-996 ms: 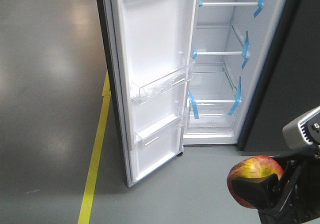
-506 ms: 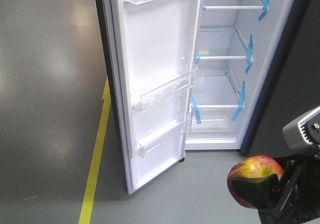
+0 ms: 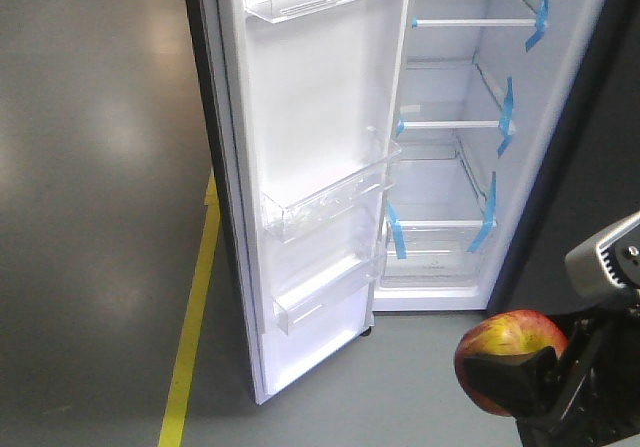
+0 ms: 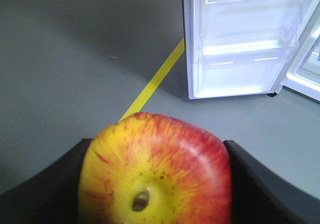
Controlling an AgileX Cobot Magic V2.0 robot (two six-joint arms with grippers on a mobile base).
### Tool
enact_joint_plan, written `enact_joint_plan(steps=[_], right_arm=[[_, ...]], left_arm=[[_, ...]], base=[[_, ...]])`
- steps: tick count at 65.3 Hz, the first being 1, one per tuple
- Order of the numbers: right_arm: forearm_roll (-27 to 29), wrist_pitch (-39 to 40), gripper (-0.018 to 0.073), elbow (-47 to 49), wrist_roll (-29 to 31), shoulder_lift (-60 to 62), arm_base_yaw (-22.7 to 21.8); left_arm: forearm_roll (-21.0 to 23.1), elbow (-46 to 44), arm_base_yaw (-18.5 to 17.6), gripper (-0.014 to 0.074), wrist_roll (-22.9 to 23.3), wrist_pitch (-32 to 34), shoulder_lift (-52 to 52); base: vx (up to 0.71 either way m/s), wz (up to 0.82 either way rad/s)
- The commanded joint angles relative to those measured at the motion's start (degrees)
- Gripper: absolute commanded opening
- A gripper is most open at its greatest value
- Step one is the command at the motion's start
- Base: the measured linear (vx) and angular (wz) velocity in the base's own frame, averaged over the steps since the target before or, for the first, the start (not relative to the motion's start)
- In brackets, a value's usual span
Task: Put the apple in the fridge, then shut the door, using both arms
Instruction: 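Drive closer to the refrigerator opening with the apple held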
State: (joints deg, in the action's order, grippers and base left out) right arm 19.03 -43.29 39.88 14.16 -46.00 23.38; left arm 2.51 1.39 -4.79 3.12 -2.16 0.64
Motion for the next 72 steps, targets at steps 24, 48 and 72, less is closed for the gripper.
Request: enact_joint_plan(steps=[24, 48, 72], right_arm=[[0.98, 3.40, 0.0223, 1.71, 0.37, 0.49, 0.08], [0.98, 3.40, 0.0223, 1.71, 0.37, 0.49, 0.08], [0.98, 3.40, 0.0223, 1.71, 0.37, 0.49, 0.08]], left_arm=[[0.43, 1.62, -0.34, -0.0006, 0.18, 4.20, 0.83], [0.43, 1.62, -0.34, -0.0006, 0.18, 4.20, 0.83], [0.43, 1.62, -0.34, -0.0006, 0.18, 4.20, 0.83]], base=[[0.07, -0.01], [0.07, 0.01], [0.06, 0.00]])
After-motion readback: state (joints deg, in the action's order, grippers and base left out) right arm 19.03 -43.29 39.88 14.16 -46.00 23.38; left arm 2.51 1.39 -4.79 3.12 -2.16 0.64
